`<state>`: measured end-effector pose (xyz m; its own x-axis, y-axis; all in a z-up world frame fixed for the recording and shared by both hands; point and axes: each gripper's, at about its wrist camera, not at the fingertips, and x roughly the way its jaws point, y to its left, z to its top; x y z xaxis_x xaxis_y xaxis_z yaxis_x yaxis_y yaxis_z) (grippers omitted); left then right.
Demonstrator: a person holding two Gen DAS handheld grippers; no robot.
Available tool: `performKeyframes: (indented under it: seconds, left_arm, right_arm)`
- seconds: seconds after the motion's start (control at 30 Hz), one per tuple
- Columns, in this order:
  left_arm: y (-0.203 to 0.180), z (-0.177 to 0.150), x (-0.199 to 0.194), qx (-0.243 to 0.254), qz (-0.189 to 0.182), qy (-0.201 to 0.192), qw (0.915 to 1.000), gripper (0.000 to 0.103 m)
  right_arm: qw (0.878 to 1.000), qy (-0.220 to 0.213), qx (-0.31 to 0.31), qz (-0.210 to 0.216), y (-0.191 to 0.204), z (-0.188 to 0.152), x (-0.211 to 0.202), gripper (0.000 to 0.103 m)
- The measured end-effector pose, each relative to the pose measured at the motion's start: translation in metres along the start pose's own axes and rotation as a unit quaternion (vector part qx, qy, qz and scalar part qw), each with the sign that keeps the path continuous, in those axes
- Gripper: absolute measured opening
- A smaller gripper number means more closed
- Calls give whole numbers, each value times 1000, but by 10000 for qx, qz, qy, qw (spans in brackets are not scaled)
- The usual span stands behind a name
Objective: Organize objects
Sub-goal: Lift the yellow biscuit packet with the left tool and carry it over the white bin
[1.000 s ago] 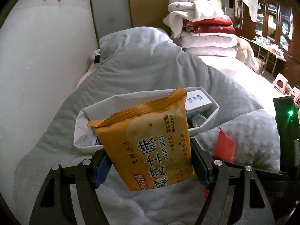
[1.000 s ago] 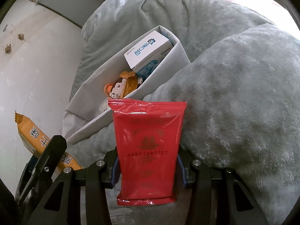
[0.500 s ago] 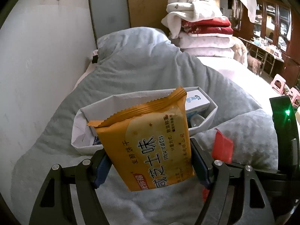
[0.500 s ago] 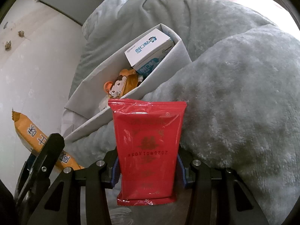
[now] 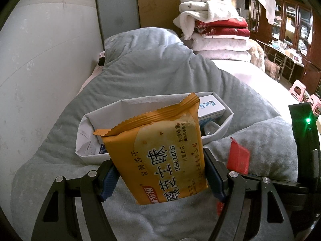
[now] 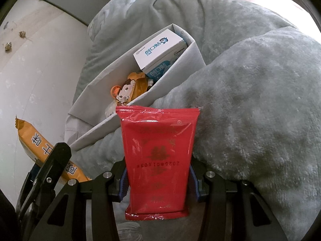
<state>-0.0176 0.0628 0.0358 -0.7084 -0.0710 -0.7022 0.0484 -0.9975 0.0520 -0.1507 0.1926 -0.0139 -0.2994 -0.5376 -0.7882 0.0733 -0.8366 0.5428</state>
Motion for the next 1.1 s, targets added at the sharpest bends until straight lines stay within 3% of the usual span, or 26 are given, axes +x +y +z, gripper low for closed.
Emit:
performKeyframes:
  seconds: [0.57, 0.7, 0.8, 0.93, 1.1]
  left_arm:
    - [1, -2, 1, -7, -26, 15, 10000, 75]
    - [4, 0, 2, -46, -214, 41, 9998, 75]
    - [17, 12, 9, -259, -578, 135, 9979, 75]
    - [43, 38, 21, -444, -466, 48, 9979, 75]
    - [76, 61, 64, -595, -430, 471, 9962, 75]
  right_arm:
    - [10000, -6, 12, -19, 2, 2, 1, 46]
    - [10000, -22, 20, 4, 2, 2, 1, 46]
    - [9996, -117, 148, 205, 1, 4, -5, 46]
    - [9960, -341, 394, 723, 6, 21, -19, 46]
    - [9971, -640, 256, 320, 26, 60, -20, 46]
